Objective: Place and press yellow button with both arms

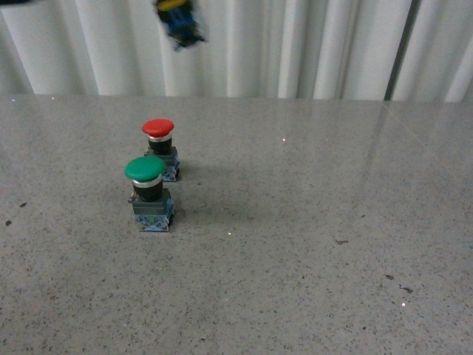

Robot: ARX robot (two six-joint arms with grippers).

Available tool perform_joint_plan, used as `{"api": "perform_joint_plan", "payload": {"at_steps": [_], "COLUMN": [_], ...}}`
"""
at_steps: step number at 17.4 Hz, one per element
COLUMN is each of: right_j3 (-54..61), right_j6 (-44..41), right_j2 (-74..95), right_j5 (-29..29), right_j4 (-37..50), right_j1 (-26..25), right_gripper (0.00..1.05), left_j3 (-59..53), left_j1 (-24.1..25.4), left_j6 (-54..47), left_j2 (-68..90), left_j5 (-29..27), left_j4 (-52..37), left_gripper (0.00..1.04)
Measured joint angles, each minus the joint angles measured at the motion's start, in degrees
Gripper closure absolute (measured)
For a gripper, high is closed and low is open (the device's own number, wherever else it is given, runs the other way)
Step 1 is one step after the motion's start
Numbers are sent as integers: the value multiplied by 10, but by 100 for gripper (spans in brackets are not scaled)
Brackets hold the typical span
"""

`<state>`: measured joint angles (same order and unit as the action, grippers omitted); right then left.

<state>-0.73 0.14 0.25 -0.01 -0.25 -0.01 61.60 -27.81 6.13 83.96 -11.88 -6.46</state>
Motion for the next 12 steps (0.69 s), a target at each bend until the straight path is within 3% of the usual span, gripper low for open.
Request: {"api": "perform_joint_plan", "payload": {"at_steps": [5, 12], "right_j3": [0, 0], "right_j6": [0, 0], "right_j2": [0, 0], "right_j5": [0, 0], "right_j4": [0, 0], "right_j1": [0, 0], "right_gripper": [7, 7], "left_j3": [43, 64], "left_j1": [-69, -65], "left_j6": [40, 38], "left_j2": [122, 234], "left_j5": [17, 35], "left_j4": [-17, -28], "left_gripper": [72, 72]}}
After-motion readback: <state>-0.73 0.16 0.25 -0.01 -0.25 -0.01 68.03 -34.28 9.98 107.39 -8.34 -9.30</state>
